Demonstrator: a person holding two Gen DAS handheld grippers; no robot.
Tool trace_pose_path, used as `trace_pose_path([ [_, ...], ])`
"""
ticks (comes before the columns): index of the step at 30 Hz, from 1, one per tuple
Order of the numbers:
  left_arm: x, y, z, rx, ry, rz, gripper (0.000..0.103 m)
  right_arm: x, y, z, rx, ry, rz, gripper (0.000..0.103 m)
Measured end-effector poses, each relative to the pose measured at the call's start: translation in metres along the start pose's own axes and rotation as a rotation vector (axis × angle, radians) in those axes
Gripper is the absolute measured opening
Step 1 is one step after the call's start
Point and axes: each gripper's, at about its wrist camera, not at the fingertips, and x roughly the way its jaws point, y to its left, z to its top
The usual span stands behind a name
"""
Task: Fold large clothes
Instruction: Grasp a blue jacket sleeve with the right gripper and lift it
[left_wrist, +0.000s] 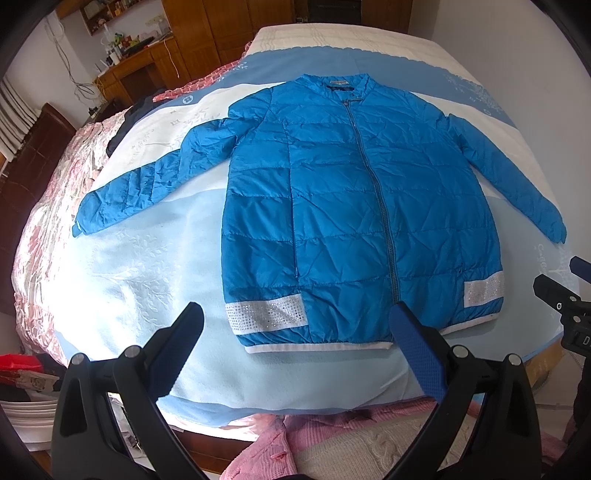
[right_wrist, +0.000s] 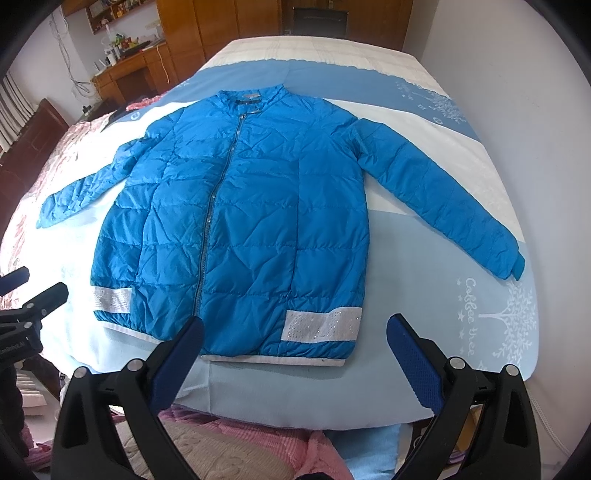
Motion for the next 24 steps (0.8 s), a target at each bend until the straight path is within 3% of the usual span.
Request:
trace_pose_path([
  [5,0.013,-0.001,0.011,-0.007,0.014,-0.023,0.100,0.004,-0.011,0.002,0.027,-0.028,-0.009,0.099],
  [9,0.038,-0.008,0.032,0.012,0.024,-0.031,0.100,0.030,-0.047,0.008,0.109,-0.011,-0.016,0.099],
  [13,0.069,-0.025,0.062,0.054,0.002,-0.026,0.100,0.067,-0.126,0.009,0.306,0.031,0.029,0.097],
  [17,0.095,-0.053,0.106,0.084,-0.041,-0.136,0.100,0.086,-0.219,0.007,0.532,-0.022,0.071,0.095],
  [24,0.143,-0.126,0.189,0.153,-0.022,-0.138,0.098,0.122,-0.359,0.002,0.832,-0.007,0.055,0.095],
])
